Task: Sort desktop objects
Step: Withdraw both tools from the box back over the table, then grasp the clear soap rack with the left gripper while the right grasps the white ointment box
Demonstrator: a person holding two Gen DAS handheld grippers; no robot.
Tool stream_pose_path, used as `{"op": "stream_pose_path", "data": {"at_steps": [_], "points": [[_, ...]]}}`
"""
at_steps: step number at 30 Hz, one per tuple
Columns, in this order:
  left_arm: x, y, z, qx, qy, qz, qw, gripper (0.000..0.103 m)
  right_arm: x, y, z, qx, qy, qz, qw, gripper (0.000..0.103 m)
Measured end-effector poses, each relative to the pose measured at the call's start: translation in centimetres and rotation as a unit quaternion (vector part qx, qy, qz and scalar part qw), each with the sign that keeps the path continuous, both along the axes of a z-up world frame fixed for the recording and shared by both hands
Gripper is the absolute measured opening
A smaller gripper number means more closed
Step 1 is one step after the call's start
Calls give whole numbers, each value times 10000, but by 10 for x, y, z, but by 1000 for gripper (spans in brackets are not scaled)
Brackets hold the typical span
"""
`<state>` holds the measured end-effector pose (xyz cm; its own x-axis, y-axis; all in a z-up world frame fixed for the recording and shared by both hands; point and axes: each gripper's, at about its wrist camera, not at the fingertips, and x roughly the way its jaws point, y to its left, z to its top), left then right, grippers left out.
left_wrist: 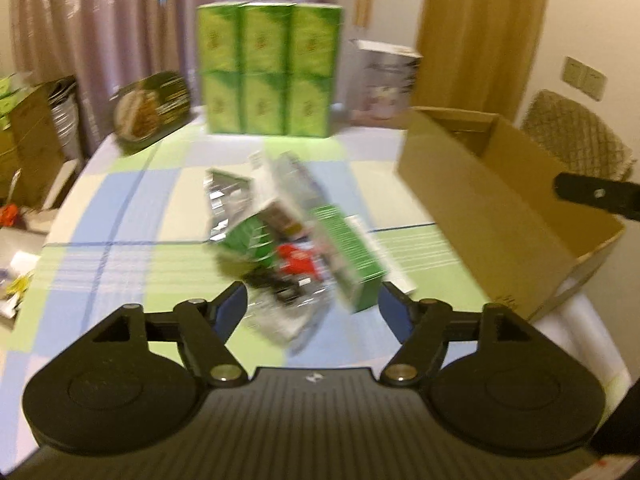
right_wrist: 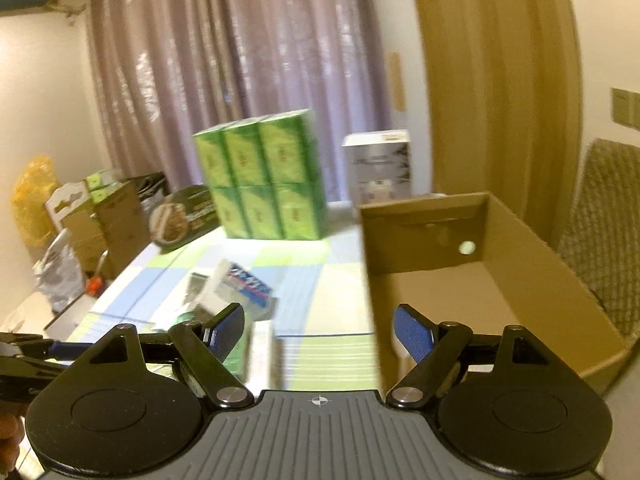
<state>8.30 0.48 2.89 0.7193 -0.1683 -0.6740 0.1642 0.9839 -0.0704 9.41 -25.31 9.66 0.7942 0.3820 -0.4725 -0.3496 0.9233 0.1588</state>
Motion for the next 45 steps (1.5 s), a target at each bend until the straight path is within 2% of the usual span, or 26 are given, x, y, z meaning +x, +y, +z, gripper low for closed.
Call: {"op": "stream_pose_path", "data": {"at_steps": [6, 11, 17, 22, 27, 33, 37, 41, 43, 44, 45], "points": [[1, 33, -11, 158, 64, 266, 9995, 88, 1, 28, -17, -135, 178, 278, 9994, 80], [6, 44, -25, 240, 128, 281, 9992, 91, 3, 40, -36, -273, 380, 433, 9980, 80], [15, 40, -45, 249, 223, 83, 9994, 92, 7, 54, -58, -477, 561, 633, 9953, 80], [23, 30, -62, 334, 271, -363, 9984, 92, 16, 59, -78, -543, 805, 684, 9929, 80], [36, 22, -83, 558, 295, -923, 9937, 92, 24, 60, -96, -616, 1032, 699, 9903, 80], [49, 11, -98, 898, 78, -1652, 9821, 92, 32, 64, -111, -689, 1197, 746, 9876, 80], [58, 5, -106, 1037, -61, -1959, 9751, 91, 40, 68, -117, -748, 1245, 791, 9862, 80], [66, 4, -112, 1047, -14, -2101, 9721, 79, 49, 75, -124, -858, 1240, 856, 9848, 80], [68, 5, -112, 1032, -9, -2038, 9736, 69, 53, 80, -128, -928, 1234, 903, 9839, 80], [68, 7, -112, 1009, -6, -1975, 9751, 60, 56, 82, -130, -960, 1234, 930, 9833, 79], [68, 9, -111, 979, 10, -1915, 9766, 54, 58, 85, -133, -996, 1239, 961, 9826, 76]]}}
